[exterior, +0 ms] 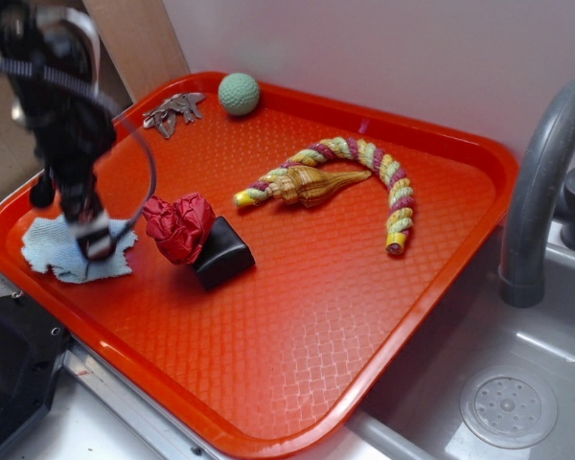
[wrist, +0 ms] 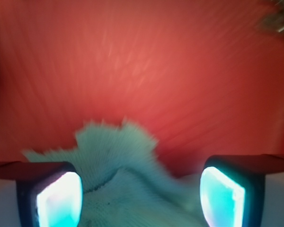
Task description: Grab the blue cloth.
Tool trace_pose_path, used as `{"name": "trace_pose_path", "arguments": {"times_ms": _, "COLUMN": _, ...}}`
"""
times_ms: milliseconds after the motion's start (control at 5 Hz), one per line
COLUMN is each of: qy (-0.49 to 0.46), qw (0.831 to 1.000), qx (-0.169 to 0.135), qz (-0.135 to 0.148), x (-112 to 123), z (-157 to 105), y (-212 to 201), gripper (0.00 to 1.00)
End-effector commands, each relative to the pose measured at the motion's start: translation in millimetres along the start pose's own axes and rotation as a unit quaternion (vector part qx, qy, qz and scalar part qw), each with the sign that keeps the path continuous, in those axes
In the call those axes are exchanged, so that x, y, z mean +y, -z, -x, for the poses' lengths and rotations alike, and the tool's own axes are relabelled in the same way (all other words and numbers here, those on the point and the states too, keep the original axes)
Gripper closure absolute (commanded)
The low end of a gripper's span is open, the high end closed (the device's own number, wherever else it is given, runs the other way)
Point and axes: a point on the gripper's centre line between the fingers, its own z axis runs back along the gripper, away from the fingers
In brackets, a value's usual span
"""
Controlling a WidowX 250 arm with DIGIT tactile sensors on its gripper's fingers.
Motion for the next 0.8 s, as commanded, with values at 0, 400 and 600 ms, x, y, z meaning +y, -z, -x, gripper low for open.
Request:
{"name": "trace_pose_path", "arguments": {"times_ms": 0, "qy": 0.064, "qw": 0.996, "qx": -0.032, "qz": 0.059, "x": -18.9, "z": 3.6, "y": 3.5, "gripper": 0.00}}
{"name": "trace_pose_path", "arguments": {"times_ms": 400, "qy": 0.059, "qw": 0.998, "qx": -0.004, "qz": 0.014, "x": -15.8, "z": -2.9, "y": 14.1, "gripper": 0.00}}
{"name": "trace_pose_path", "arguments": {"times_ms": 600, "qy": 0.044, "qw": 0.999, "qx": 0.018, "qz": -0.017, "x": -13.0, "z": -3.2, "y": 23.3, "gripper": 0.00}}
